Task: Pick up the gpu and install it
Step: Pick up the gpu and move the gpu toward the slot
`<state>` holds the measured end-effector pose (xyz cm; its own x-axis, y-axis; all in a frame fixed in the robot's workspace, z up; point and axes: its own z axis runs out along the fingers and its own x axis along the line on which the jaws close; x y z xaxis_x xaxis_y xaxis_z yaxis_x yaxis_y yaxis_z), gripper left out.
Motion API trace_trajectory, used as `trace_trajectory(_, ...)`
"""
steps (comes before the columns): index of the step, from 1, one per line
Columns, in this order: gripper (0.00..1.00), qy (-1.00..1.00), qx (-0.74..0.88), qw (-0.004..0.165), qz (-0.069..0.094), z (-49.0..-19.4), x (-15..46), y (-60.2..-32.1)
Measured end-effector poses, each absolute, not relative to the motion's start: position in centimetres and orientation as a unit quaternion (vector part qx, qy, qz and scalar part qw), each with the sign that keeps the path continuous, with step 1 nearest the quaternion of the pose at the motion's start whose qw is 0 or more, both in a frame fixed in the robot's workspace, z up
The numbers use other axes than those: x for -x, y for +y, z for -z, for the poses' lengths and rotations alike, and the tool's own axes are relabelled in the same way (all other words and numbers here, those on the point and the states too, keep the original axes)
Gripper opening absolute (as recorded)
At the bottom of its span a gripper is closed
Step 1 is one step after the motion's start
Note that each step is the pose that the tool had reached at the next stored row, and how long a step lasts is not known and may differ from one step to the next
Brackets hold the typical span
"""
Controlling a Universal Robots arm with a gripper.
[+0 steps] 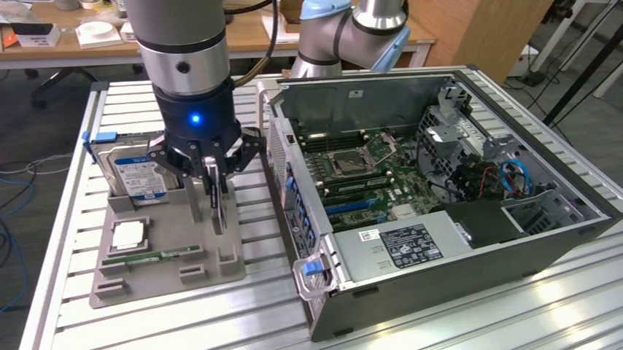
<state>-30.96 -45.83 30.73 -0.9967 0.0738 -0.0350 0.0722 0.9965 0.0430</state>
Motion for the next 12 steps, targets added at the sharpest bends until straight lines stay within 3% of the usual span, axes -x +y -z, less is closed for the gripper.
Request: trace_trajectory(12,0.26,0.999,-0.037,0.018,-0.021,-31.16,30.96,-45.83)
